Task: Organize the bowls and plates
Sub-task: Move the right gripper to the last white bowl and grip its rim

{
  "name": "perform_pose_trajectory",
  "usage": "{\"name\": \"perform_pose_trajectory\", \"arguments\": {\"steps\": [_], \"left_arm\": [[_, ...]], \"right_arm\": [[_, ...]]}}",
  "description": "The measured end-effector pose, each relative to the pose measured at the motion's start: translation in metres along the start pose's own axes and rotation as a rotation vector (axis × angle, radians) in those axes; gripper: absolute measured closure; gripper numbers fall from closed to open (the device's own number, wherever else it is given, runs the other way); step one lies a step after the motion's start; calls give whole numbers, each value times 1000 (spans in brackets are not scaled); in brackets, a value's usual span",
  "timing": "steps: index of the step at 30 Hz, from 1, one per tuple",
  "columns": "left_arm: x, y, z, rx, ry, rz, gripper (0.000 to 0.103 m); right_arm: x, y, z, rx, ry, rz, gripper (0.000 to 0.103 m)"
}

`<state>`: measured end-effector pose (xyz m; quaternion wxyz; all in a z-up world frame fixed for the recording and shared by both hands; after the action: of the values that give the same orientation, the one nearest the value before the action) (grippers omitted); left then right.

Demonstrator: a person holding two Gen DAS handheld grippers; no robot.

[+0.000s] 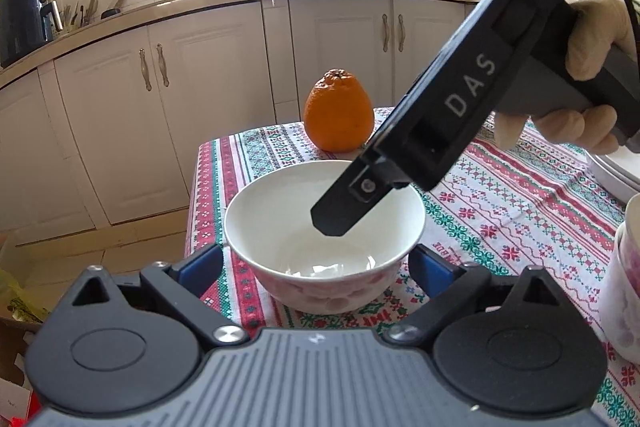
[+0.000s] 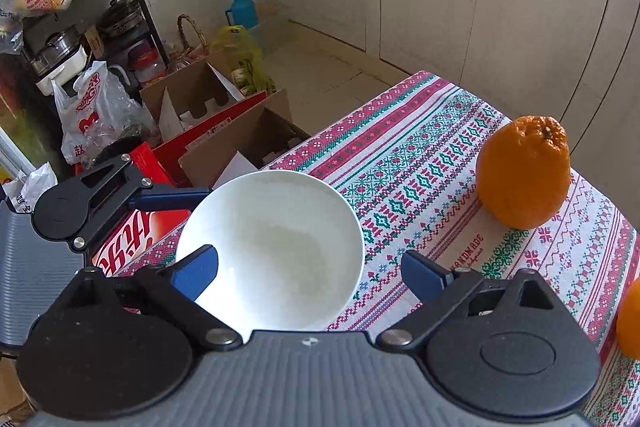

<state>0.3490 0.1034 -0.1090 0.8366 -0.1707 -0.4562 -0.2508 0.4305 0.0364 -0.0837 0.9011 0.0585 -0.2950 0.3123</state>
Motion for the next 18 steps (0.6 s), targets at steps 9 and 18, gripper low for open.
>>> {"name": "perform_pose_trajectory", "arguments": {"steps": [9, 18], "left_arm": [[1, 1, -2, -17, -3, 1, 8], [1, 2, -2, -31, 4, 6, 9]], "right_arm": [[1, 2, -9, 56, 20, -13, 20], [1, 5, -8, 83, 18, -14, 22]]}}
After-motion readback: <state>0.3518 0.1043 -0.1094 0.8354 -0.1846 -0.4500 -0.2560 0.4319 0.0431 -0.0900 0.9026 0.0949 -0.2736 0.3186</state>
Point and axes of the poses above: each gripper's, at about its wrist camera, not at the fingertips, and z roughly against the way its jaws point, y to its left, x to its top, the point moved 8 cm from there along -z, roughly the way its jaws point, and after that the axes turned 15 degrees about -x, right-handed, at the moved point
